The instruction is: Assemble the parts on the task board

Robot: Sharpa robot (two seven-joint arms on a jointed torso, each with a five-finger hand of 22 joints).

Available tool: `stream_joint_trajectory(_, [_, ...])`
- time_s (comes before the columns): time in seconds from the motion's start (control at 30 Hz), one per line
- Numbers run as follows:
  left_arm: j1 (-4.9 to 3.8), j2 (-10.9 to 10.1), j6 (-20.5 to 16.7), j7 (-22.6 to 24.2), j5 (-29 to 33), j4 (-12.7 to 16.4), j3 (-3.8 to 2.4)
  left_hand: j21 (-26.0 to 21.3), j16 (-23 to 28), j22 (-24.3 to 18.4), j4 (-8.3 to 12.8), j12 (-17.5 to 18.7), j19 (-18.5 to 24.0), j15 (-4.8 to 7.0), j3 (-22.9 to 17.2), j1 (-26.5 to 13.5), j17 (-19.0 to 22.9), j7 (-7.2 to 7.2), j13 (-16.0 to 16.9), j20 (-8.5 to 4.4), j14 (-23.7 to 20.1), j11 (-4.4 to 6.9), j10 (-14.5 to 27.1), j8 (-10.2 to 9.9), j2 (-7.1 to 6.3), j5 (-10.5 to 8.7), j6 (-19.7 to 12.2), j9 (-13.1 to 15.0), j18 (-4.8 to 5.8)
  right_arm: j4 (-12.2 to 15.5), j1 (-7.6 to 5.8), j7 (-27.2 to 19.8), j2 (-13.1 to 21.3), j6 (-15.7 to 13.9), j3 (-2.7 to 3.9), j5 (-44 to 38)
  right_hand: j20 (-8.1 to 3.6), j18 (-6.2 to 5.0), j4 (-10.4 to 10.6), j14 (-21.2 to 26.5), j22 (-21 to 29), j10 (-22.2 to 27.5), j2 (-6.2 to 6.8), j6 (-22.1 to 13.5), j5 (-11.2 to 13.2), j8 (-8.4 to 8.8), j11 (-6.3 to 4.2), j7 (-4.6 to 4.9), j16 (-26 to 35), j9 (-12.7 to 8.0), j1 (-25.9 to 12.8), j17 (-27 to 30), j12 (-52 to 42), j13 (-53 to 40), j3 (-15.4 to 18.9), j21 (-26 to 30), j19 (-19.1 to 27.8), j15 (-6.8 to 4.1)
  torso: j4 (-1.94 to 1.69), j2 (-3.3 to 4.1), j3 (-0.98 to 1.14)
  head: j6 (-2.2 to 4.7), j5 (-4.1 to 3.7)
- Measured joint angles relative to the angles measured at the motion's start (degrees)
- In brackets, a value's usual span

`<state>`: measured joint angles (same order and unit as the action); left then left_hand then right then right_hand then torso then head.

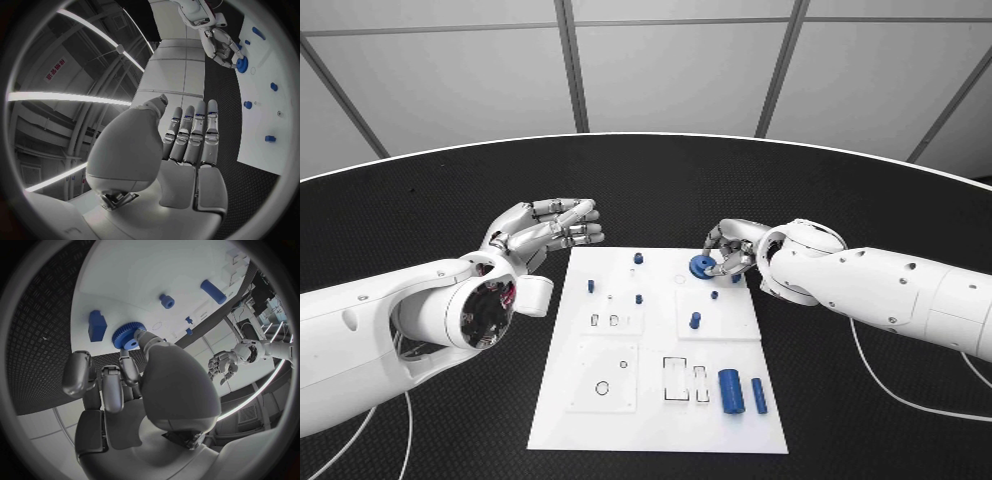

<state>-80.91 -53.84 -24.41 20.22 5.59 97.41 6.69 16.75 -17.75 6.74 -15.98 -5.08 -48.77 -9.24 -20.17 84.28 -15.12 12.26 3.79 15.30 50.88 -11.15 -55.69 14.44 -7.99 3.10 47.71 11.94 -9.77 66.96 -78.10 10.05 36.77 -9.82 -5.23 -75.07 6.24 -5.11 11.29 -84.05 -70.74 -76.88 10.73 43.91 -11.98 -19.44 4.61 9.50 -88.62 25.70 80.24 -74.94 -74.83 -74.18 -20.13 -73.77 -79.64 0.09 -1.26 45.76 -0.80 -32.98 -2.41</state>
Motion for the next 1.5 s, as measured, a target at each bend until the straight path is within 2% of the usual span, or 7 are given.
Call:
stream_joint_trajectory(0.2, [0.0, 0.07, 0.07, -0.04, 0.0, -0.04, 0.0, 0.0, 0.0, 0.0, 0.0, 0.0, 0.0, 0.0, 0.0, 0.0, 0.0, 0.0, 0.0, 0.0, 0.0, 0.0, 0.0, 0.0, 0.0, 0.0, 0.0, 0.0, 0.0, 0.29, 0.05, -0.11, -0.01, -0.38, -0.12, -0.18, 0.0, 0.0, -0.08, 0.0, -0.36, -0.54, 0.0, 1.2, -0.67, -0.07, -0.13, 0.06, 0.0, -0.35, 0.0, 0.0, -0.6, -0.47, -0.8, -0.28, 0.0, 0.0, -0.01, -0.04, 0.01, -0.11, 0.0])
stream_joint_trajectory(0.3, [0.0, 0.11, 0.08, -0.07, 0.0, -0.1, 0.0, 0.0, 0.0, 0.0, 0.0, 0.0, 0.0, 0.0, 0.0, 0.0, 0.0, 0.0, 0.0, 0.0, 0.0, 0.0, 0.0, 0.0, 0.0, 0.0, 0.0, 0.0, -0.01, 0.53, 0.06, -0.15, 0.14, -1.2, -0.15, -0.21, -0.22, 0.0, -0.27, 0.0, -0.7, -1.09, 0.33, 2.23, -2.34, 0.02, -0.27, -0.1, 0.0, -0.92, -0.33, 0.01, -1.33, -0.77, -2.06, -0.56, -0.22, 0.0, -0.01, -0.05, 0.01, -0.14, -0.03])
stream_joint_trajectory(0.53, [0.0, 0.19, 0.18, -0.14, -0.01, -0.21, 0.0, 0.0, 0.0, 0.01, 0.0, 0.0, 0.0, 0.0, 0.0, 0.0, 0.01, 0.0, 0.0, 0.0, 0.0, 0.0, 0.0, 0.0, 0.0, 0.0, 0.0, -0.05, 0.0, 1.39, 0.07, -0.35, 0.7, -3.84, -0.16, -0.23, -0.52, -0.01, -0.39, 0.0, -1.53, -2.33, 0.4, 4.34, -4.27, 0.13, -0.69, -0.61, -0.24, -1.05, -1.36, 0.01, -2.67, -0.76, -4.03, -1.22, -0.52, 0.0, -0.01, -0.08, -0.01, -0.15, -0.1])
stream_joint_trajectory(0.8, [0.0, 0.28, 0.25, -0.17, -0.01, -0.4, 0.0, 0.0, 0.0, 0.01, 0.0, 0.0, 0.0, 0.0, 0.0, 0.0, 0.01, 0.0, 0.0, 0.0, 0.0, 0.0, 0.0, 0.0, 0.0, 0.0, 0.0, -0.05, 0.0, 4.16, 0.08, -0.87, 1.82, -7.72, -0.16, -1.85, -0.72, -0.01, -0.69, 0.0, -2.14, -2.87, 0.54, 4.75, -5.24, -0.04, -0.82, -0.84, -0.24, -1.14, -1.93, 0.01, -3.33, -0.76, -4.8, -1.56, -0.71, 0.0, 0.03, -0.15, 0.02, 0.05, -0.14])
stream_joint_trajectory(0.97, [0.0, 0.41, 0.28, -0.2, -0.01, -0.57, 0.0, 0.0, 0.0, 0.01, 0.0, 0.0, 0.0, 0.0, 0.0, 0.0, 0.01, 0.0, 0.0, 0.0, 0.0, 0.0, 0.0, 0.0, 0.0, 0.0, 0.0, -0.05, 0.0, 6.33, 0.08, -1.07, 2.09, -8.9, -0.12, -3.55, -0.72, -0.01, -0.69, 0.0, -2.2, -2.87, 0.54, 4.81, -5.24, -0.04, -0.82, -0.9, -0.44, -1.14, -1.93, 0.02, -3.33, -0.76, -4.8, -1.56, -0.71, 0.0, 0.06, -0.17, 0.02, 0.22, -0.2])
stream_joint_trajectory(1.23, [0.01, 0.68, 0.26, -0.2, -0.01, -0.81, 0.0, 0.0, 0.0, 0.01, 0.0, 0.0, 0.0, 0.0, 0.0, 0.0, 0.02, 0.0, 0.0, 0.0, 0.0, 0.0, 0.0, 0.0, 0.0, 0.0, 0.0, -0.04, 0.0, 6.94, 0.07, -1.43, -0.26, -9.63, -0.07, -6.12, -0.51, -0.02, -0.94, 0.0, -2.44, -2.87, 0.54, 4.81, -5.5, 0.02, -0.82, -0.91, -0.43, -1.14, -1.93, 0.02, -3.32, -0.75, -5.05, -1.89, -0.92, 0.0, -0.07, -0.14, -0.03, 0.6, -0.26])
stream_joint_trajectory(1.5, [0.01, 0.66, 0.19, -0.17, -0.01, -0.8, 0.0, 0.0, 0.23, -0.04, 0.0, 0.32, 0.0, 0.0, 0.0, 0.0, -0.07, 0.0, 0.0, 0.0, 0.0, 0.0, 0.0, 0.0, 0.0, 0.0, 0.0, -0.04, 0.0, 5.98, 0.07, -1.56, -3.77, -10.38, -0.04, -8.28, -0.51, -0.03, -1.01, 0.0, -2.49, -2.86, 0.55, 4.8, -5.51, 0.03, -0.82, -0.91, -0.43, -1.28, -1.92, 0.03, -3.32, -0.74, -5.44, -1.89, -0.92, 0.0, -0.18, 0.02, -0.05, 0.75, 0.18])
